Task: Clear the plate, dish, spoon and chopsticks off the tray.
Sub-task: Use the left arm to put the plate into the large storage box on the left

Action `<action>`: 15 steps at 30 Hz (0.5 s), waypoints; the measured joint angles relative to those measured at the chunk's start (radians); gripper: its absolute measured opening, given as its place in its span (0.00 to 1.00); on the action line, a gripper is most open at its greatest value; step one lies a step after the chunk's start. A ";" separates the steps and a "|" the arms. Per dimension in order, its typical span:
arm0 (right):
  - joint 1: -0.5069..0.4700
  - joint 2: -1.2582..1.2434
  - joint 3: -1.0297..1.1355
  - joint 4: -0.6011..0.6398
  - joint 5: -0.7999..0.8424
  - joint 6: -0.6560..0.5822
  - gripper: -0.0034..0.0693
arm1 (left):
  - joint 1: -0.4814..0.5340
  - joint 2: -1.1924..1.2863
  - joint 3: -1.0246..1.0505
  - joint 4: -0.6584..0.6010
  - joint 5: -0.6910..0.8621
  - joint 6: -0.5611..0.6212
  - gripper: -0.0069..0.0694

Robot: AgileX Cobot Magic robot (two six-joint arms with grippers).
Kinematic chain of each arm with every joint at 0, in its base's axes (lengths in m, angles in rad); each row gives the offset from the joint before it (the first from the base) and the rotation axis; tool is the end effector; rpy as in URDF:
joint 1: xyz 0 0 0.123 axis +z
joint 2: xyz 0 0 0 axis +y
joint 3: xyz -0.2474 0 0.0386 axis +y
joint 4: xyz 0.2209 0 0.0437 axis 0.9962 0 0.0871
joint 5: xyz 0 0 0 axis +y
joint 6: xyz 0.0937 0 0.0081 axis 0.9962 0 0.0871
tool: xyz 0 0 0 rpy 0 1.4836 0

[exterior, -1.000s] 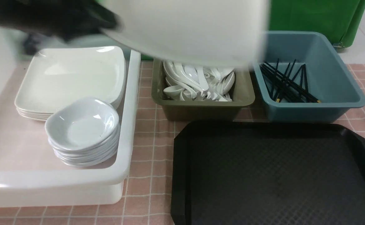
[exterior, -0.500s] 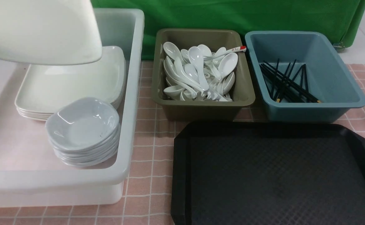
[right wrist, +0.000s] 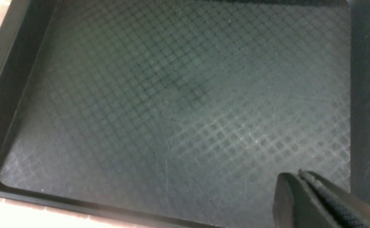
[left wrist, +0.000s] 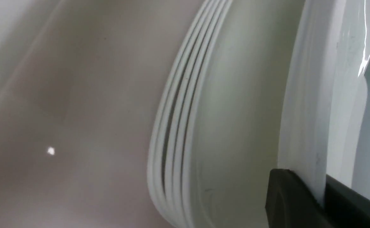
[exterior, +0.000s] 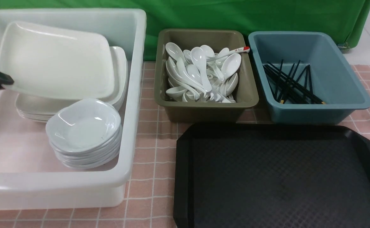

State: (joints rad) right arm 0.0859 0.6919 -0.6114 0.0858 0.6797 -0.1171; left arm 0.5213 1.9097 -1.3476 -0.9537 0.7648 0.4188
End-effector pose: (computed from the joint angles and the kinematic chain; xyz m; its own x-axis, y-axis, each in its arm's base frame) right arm 0.1304 0.0163 0.2779 -0.6124 -0.1031 -0.7838 -0.1587 0.9873 -0.0059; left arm 0.3490 0.1391 0.1982 -0.6201 -0.7047 -0.3450 -0.3934 0.6597 -0.6404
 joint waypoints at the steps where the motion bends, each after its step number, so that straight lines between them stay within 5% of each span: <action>1: 0.000 0.000 0.000 0.000 0.000 0.000 0.14 | -0.005 0.013 0.000 -0.008 -0.004 0.027 0.15; 15: 0.000 0.000 0.000 0.000 0.000 0.000 0.15 | -0.052 0.021 -0.012 0.022 -0.035 0.079 0.16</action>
State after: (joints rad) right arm 0.0859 0.6919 -0.6114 0.0858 0.6797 -0.1171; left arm 0.4697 1.9312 -1.3591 -0.9312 0.7297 0.4980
